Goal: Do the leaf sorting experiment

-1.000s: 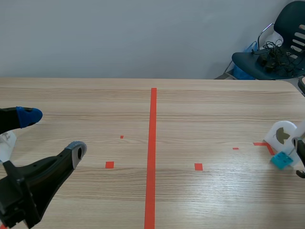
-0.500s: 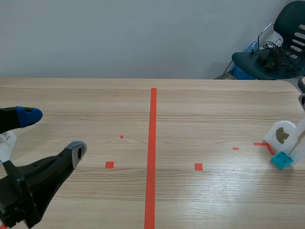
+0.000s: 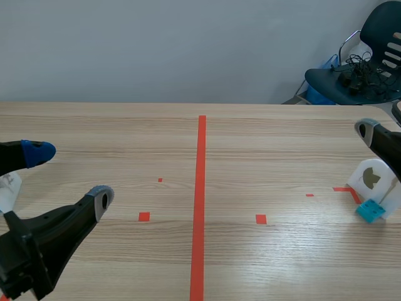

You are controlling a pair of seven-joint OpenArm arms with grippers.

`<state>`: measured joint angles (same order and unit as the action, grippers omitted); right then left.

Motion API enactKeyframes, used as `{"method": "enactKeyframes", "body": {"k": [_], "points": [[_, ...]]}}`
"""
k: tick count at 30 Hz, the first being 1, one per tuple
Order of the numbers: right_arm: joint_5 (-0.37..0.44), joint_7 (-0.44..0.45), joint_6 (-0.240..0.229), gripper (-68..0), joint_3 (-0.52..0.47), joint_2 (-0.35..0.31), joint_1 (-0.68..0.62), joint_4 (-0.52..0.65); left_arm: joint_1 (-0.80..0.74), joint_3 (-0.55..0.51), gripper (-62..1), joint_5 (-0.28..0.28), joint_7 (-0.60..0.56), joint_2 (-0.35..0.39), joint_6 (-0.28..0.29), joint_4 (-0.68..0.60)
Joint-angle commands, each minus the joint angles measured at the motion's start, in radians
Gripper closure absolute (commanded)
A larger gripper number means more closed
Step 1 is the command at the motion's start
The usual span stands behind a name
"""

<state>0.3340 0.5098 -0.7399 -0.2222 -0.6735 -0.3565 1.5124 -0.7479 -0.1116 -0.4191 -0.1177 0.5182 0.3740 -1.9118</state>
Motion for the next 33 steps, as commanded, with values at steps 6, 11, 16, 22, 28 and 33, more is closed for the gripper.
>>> {"method": "enactKeyframes", "body": {"k": [6,11,16,22,28,33], "points": [[0.057,0.008,-0.006,-67.9,-0.01,-0.016,-0.089,0.09,0.003,-0.008,-62.3,-0.006,-0.018,-0.005,0.002,-0.013],[0.079,0.007,-0.006,-67.9,-0.01,-0.016,-0.143,0.098,0.003,-0.008,-62.3,-0.006,-0.017,-0.005,0.002,-0.013],[0.095,0.007,-0.006,-67.9,-0.01,-0.013,-0.172,0.098,0.003,-0.008,-62.3,-0.006,-0.017,-0.005,0.002,-0.013],[0.105,0.0,-0.006,-67.9,-0.01,0.003,-0.175,0.098,0.003,-0.008,-62.3,-0.006,-0.017,-0.005,0.002,-0.013],[0.104,-0.024,-0.006,-67.9,-0.01,0.014,-0.175,0.098,0.003,-0.008,-62.3,-0.006,-0.013,-0.005,0.002,-0.013],[0.105,-0.026,-0.006,-67.9,-0.01,0.014,-0.175,0.098,0.003,-0.008,-62.3,-0.006,-0.013,-0.005,0.003,-0.013]]}}
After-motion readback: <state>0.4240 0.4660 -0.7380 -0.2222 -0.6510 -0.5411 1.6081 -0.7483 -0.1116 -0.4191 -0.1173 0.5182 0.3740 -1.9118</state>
